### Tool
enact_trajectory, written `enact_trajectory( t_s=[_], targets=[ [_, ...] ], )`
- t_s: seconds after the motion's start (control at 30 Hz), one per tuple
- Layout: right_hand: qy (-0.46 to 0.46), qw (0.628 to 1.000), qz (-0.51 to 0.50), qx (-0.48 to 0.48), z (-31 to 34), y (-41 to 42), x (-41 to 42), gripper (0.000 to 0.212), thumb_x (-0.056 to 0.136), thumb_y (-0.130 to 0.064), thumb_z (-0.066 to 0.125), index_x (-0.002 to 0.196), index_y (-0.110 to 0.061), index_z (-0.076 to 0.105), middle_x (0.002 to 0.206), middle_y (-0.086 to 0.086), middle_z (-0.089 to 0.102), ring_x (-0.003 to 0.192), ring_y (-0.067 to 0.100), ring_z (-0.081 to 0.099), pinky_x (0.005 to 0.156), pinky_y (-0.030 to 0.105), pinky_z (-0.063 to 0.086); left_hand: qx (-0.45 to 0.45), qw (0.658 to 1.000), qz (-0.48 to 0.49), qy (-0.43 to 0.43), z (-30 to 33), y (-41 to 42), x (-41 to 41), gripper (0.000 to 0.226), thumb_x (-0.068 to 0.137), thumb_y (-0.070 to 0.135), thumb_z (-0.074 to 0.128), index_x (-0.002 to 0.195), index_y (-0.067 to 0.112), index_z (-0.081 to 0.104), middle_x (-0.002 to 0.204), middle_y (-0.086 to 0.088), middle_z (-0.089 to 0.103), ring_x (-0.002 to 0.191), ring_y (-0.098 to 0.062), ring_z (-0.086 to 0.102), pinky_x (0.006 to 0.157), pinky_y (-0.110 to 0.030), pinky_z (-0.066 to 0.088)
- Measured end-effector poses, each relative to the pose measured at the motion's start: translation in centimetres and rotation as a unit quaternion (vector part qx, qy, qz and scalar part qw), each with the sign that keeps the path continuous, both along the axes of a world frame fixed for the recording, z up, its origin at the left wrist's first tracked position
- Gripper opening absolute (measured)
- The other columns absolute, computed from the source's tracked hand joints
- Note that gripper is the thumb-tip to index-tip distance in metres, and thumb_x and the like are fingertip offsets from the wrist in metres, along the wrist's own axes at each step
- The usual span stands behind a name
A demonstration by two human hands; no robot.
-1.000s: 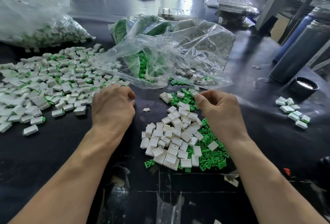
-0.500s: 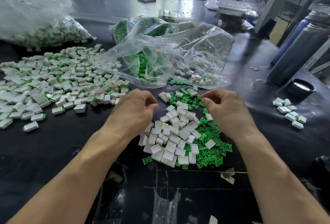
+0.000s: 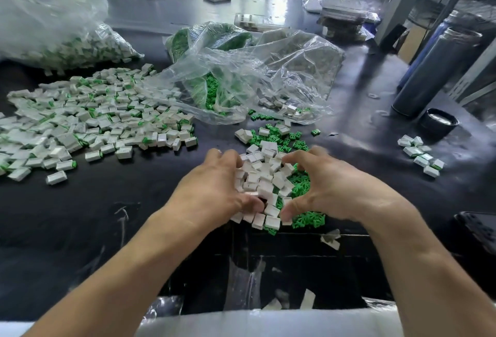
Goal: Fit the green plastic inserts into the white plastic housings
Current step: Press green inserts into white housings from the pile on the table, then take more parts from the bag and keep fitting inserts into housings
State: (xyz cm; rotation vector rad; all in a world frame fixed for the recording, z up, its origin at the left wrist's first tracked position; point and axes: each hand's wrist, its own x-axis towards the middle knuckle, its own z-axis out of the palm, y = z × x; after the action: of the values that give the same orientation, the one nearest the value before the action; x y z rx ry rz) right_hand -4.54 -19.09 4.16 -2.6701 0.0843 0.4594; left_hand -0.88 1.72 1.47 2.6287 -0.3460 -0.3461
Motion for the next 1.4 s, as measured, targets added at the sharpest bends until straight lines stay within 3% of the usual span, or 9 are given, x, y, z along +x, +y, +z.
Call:
enact_trajectory(
  t_s=[0.23,0.37,0.5,0.6,0.87,1.0,1.13,1.27,1.4],
  targets=[
    [-0.084,0.996,-0.034,0.024,-0.5,0.9,1.3,0.075,0.073,-0.054,0.087,0.138,-0.038,0.055,0.14,-0.009,0.048,0.132,0.018,0.048,0.113,0.04,0.041,-0.036,0.997,0.01,-0.068,-0.1,-1.2,1.5,0.059,0.086,0.053,0.074,0.133,0.028,0.05,0.123,0.004,0.048,0.111,-0.019,0.056,0.093,-0.036,0.044],
    [-0.06,0.997,-0.047,0.022,0.2,-0.1,-0.3,0.109,0.053,-0.072,0.088,0.147,-0.046,0.042,0.147,-0.012,0.041,0.134,0.018,0.048,0.111,0.042,0.042,-0.001,0.999,-0.004,-0.033,0.9,0.1,0.6,0.1,0.06,0.08,0.076,0.141,0.037,0.037,0.133,0.008,0.042,0.115,-0.016,0.054,0.093,-0.036,0.046],
    [0.009,0.998,-0.032,-0.062,0.3,-0.8,-2.2,0.137,0.045,-0.072,0.092,0.157,-0.047,0.018,0.159,-0.007,0.028,0.14,0.026,0.045,0.112,0.044,0.044,0.084,0.995,-0.042,0.018,0.5,0.7,-1.5,0.132,0.043,0.074,0.089,0.15,0.043,0.017,0.143,0.007,0.031,0.124,-0.022,0.054,0.097,-0.038,0.05],
    [0.002,0.997,-0.032,-0.065,-0.5,-0.1,-2.4,0.131,0.055,-0.062,0.095,0.158,-0.045,0.017,0.155,-0.002,0.03,0.137,0.028,0.048,0.107,0.042,0.046,0.053,0.998,-0.037,0.003,-0.1,0.1,-1.9,0.125,0.049,0.06,0.095,0.149,0.041,0.023,0.137,0.007,0.032,0.121,-0.022,0.055,0.094,-0.036,0.051],
    [-0.06,0.997,-0.05,-0.022,-1.4,0.9,1.1,0.095,0.067,-0.045,0.095,0.148,-0.034,0.047,0.147,0.002,0.045,0.133,0.027,0.05,0.105,0.039,0.044,-0.057,0.998,-0.008,-0.014,-0.6,-2.1,1.2,0.09,0.062,0.038,0.097,0.137,0.027,0.049,0.127,0.005,0.038,0.115,-0.019,0.053,0.096,-0.031,0.045],
    [-0.074,0.995,-0.062,-0.016,-1.2,0.6,3.3,0.083,0.071,-0.042,0.094,0.142,-0.031,0.053,0.147,0.005,0.048,0.131,0.028,0.051,0.106,0.04,0.047,-0.069,0.997,0.011,-0.027,-0.6,-2.9,3.4,0.087,0.067,0.034,0.094,0.14,0.024,0.048,0.133,-0.001,0.041,0.116,-0.022,0.052,0.09,-0.029,0.039],
    [-0.074,0.995,-0.064,-0.017,-0.8,0.3,5.5,0.081,0.073,-0.039,0.094,0.143,-0.025,0.054,0.144,0.007,0.053,0.125,0.026,0.056,0.094,0.032,0.046,-0.081,0.996,0.025,-0.033,-0.3,-3.4,5.0,0.084,0.07,0.032,0.093,0.142,0.023,0.05,0.14,-0.004,0.043,0.126,-0.024,0.05,0.093,-0.028,0.037],
    [-0.075,0.994,-0.076,0.013,-0.9,-0.2,6.4,0.077,0.074,-0.038,0.094,0.14,-0.025,0.057,0.138,0.004,0.06,0.119,0.024,0.06,0.092,0.032,0.049,-0.107,0.993,0.028,-0.051,-0.1,-3.3,5.5,0.078,0.071,0.032,0.093,0.138,0.023,0.054,0.139,-0.002,0.047,0.117,-0.018,0.052,0.089,-0.025,0.037],
    [-0.106,0.99,-0.082,0.047,-1.3,-1.1,6.0,0.07,0.075,-0.038,0.093,0.136,-0.029,0.06,0.132,-0.003,0.062,0.113,0.017,0.059,0.09,0.03,0.046,-0.128,0.988,0.031,-0.083,-0.1,-2.4,5.4,0.065,0.076,0.029,0.09,0.132,0.024,0.059,0.131,0.001,0.049,0.115,-0.018,0.058,0.1,-0.03,0.046]
  ],
)
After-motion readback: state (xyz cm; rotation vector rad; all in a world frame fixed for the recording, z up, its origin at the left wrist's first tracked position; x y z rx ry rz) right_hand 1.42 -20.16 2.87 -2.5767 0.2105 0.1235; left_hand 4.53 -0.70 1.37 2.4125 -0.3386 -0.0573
